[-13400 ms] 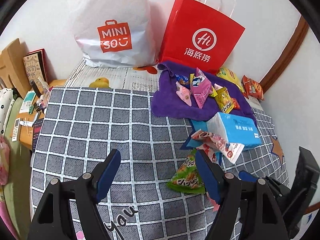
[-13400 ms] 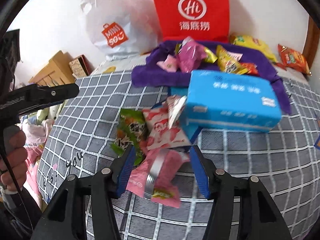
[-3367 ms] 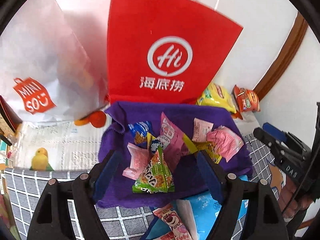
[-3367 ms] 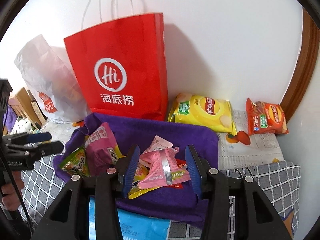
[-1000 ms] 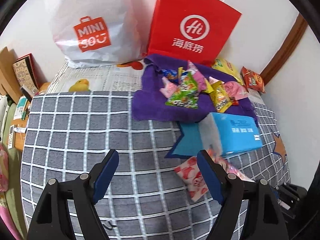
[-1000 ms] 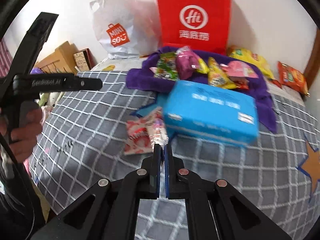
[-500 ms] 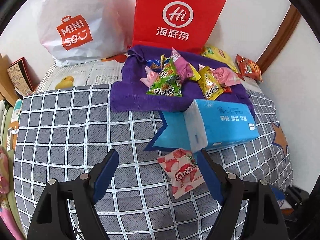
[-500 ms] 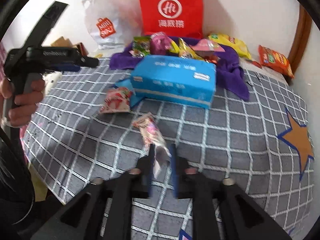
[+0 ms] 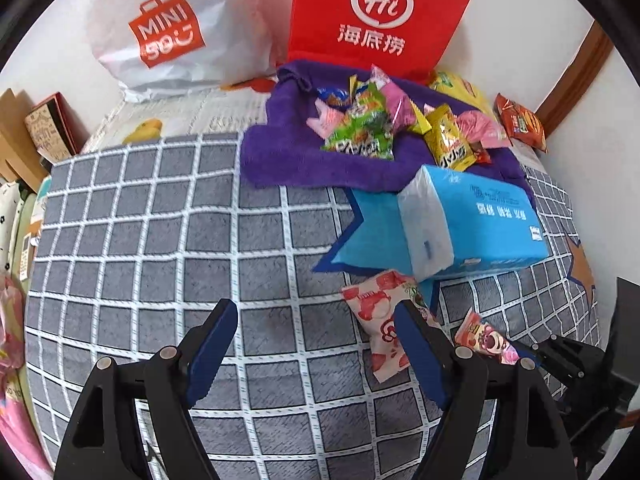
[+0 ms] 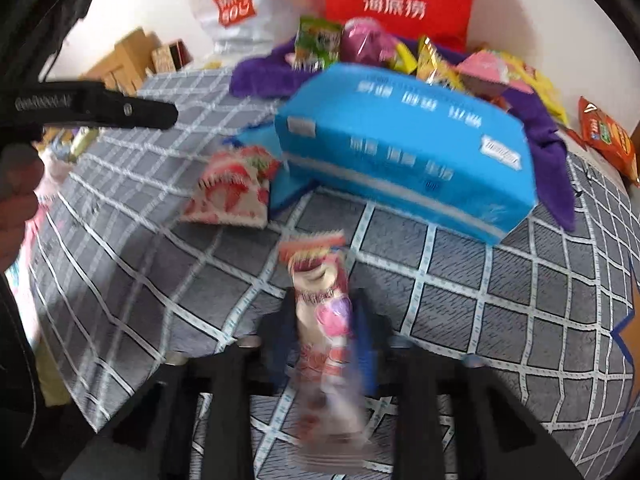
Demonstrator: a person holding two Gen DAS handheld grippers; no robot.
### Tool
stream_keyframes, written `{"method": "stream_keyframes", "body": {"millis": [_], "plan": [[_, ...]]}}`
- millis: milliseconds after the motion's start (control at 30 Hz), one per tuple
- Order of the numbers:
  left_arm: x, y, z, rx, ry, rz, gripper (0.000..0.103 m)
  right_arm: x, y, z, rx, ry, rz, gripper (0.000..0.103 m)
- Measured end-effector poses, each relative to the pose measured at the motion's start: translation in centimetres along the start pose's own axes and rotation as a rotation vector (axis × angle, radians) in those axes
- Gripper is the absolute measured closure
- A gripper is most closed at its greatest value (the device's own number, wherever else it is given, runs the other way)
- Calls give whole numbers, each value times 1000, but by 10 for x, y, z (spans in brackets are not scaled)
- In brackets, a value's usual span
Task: Organize snacks
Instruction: 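Grasp the Lotso ice-cream packet with right tool while left tool grasps the strawberry-print packet, then carry the Lotso packet with right tool while left tool carries the strawberry packet to the towel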
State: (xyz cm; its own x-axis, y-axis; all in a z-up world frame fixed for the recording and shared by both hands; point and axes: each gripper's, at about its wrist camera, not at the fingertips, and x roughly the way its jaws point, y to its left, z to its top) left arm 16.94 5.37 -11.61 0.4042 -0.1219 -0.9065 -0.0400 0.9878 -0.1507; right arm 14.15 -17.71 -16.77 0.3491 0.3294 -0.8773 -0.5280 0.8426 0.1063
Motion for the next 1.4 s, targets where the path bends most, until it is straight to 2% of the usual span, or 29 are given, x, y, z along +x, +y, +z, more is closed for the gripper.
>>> {"method": "stream_keyframes", "body": {"millis": [200,300,400,600,767,1000,1033,1100,1167,1300,1400], "plan": [[12,-13,-4,8,16,-26,24,-22,-22,-12,55,-116,-21,81],[20,-21,-6,21,32,-25,24,-30,-45,-17,123,-151,-74,81],[30,-27,-9,16,53,-42,24,-31,-67,-26,182,-157,-135,81],[49,-43,-12,-6,94,-99,24,-24,-91,-44,260,-159,-155,80],[56,-62,-9,16,61,-25,20,-23,-86,-49,232,-198,-190,79],[68,-87,-11,117,-5,121,20,-22,-95,-49,270,-211,-130,79],[67,-88,-12,130,-23,123,23,-22,-94,-49,269,-211,-132,79],[64,-87,-13,149,-44,126,36,-22,-95,-49,270,-211,-129,79],[59,-79,-15,161,-48,100,43,-22,-97,-49,279,-215,-114,79],[52,-62,-21,159,-58,81,45,-23,-104,-51,310,-227,-68,79],[53,-61,-22,145,-73,77,41,-22,-104,-50,312,-227,-65,79]]}}
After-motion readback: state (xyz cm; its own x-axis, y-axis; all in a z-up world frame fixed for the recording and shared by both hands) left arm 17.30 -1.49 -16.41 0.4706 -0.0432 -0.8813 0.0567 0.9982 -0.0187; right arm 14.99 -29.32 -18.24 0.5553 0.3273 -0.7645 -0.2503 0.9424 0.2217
